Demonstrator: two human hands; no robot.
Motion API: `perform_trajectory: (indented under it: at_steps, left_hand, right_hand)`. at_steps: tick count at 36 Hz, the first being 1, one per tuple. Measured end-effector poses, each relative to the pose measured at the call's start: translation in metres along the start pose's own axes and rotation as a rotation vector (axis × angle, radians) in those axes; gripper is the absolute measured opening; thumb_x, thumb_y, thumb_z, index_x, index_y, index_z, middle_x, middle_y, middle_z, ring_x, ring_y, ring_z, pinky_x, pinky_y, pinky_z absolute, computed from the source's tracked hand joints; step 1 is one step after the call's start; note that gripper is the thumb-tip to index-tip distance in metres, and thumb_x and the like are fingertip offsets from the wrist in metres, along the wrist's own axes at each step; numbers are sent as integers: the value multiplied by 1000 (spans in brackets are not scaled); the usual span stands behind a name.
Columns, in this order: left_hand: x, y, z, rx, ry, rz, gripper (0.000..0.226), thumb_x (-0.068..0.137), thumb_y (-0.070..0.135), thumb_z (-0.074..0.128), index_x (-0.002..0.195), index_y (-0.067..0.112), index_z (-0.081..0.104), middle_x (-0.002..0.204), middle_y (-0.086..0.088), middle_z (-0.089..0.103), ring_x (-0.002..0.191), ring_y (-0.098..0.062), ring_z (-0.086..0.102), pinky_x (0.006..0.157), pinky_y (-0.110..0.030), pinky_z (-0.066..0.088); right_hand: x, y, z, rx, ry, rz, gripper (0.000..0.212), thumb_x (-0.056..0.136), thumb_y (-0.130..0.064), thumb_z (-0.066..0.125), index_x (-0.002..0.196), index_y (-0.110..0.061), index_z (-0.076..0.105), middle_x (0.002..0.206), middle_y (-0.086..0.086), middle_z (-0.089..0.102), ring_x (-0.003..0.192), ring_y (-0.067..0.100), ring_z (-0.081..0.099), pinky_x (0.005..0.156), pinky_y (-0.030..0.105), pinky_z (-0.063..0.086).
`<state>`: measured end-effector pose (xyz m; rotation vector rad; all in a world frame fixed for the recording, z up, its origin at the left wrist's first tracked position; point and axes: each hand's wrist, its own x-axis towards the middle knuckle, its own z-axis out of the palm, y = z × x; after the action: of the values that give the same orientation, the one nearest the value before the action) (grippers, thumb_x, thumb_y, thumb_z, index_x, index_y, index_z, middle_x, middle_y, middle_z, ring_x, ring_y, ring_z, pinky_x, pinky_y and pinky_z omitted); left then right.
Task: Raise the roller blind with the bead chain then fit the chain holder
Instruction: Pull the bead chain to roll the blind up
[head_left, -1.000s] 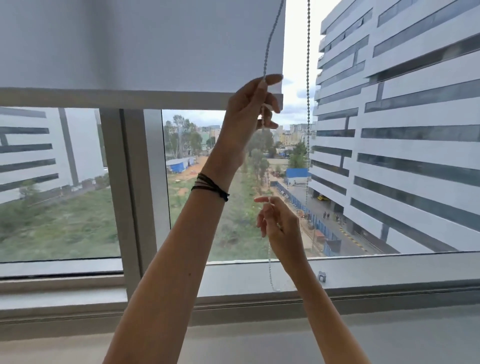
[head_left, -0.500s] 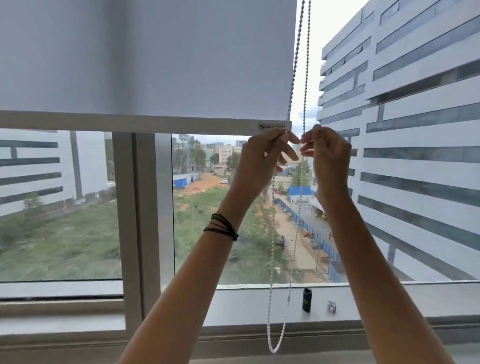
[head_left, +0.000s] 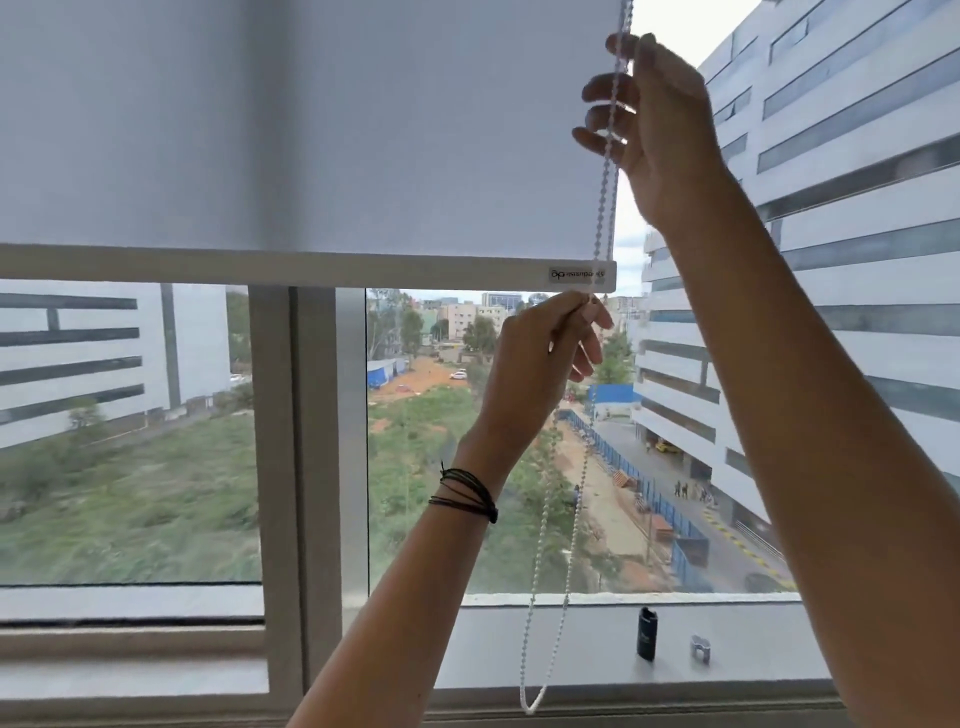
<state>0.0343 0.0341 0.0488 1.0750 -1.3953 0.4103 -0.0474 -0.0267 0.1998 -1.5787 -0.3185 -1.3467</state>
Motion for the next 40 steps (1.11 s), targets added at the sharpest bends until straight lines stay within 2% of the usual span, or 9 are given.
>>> perform_trajectory:
  at_steps: [3, 6, 11, 14, 19, 23, 33, 40]
  left_hand:
    - [0, -2, -1, -13, -7, -2, 24, 99, 9, 44, 85, 9, 63, 58, 0, 61, 50, -11, 60, 50, -23, 54]
    - [0, -2, -2, -20, -18, 8, 24, 99, 8, 43, 85, 10, 63, 59, 3, 61, 51, -9, 60, 50, -21, 54]
    - [-2, -4, -2, -44, -20, -7, 24, 99, 8, 43, 85, 12, 63, 59, 2, 62, 51, -6, 60, 51, -22, 54]
    - [-4, -5, 2, -52, -30, 1, 24, 99, 8, 43, 85, 13, 62, 60, 2, 62, 51, -5, 60, 50, -19, 52]
    - [-10, -8, 12, -65, -56, -9, 25, 99, 8, 43, 85, 15, 61, 61, 4, 62, 51, -4, 60, 49, -17, 51]
    - [-19, -16, 22, -86, -60, -36, 24, 99, 9, 43, 85, 14, 62, 61, 4, 62, 52, -7, 61, 50, -20, 53]
    - [-45, -33, 45, -95, -97, -131, 24, 99, 9, 44, 85, 15, 63, 59, 6, 61, 51, -5, 59, 50, -19, 53]
    - [-63, -45, 49, -85, -105, -178, 22, 98, 6, 45, 86, 5, 63, 63, -4, 62, 53, -12, 60, 49, -20, 53]
  right_hand:
    - [5, -3, 7, -120, 16, -57, 21, 100, -13, 34, 105, -7, 53, 67, 0, 53, 53, 10, 48, 69, 26, 51]
    - [7, -1, 9, -218, 45, -97, 26, 98, -5, 30, 99, -7, 57, 59, -1, 46, 44, 8, 39, 66, 25, 48]
    - [8, 3, 5, -204, 93, -129, 32, 92, 3, 32, 81, -11, 59, 46, -8, 44, 43, 9, 36, 58, 24, 39]
    - [6, 5, 2, -198, 101, -150, 33, 91, 3, 32, 77, -12, 57, 40, -12, 42, 43, 9, 33, 54, 23, 34]
    - [2, 12, -7, -205, 98, -172, 32, 92, 4, 32, 78, -10, 57, 38, -13, 42, 40, 8, 32, 50, 23, 31]
    - [-4, 22, -17, -216, 95, -173, 32, 93, 3, 33, 77, -9, 57, 38, -13, 43, 39, 7, 32, 46, 21, 30]
    - [-28, 51, -38, -268, 93, -179, 34, 97, -6, 37, 73, -19, 57, 38, -13, 46, 37, 3, 35, 41, 17, 31]
    - [-45, 67, -44, -286, 82, -158, 33, 98, -5, 37, 73, -16, 56, 38, -11, 44, 36, 5, 31, 39, 19, 26]
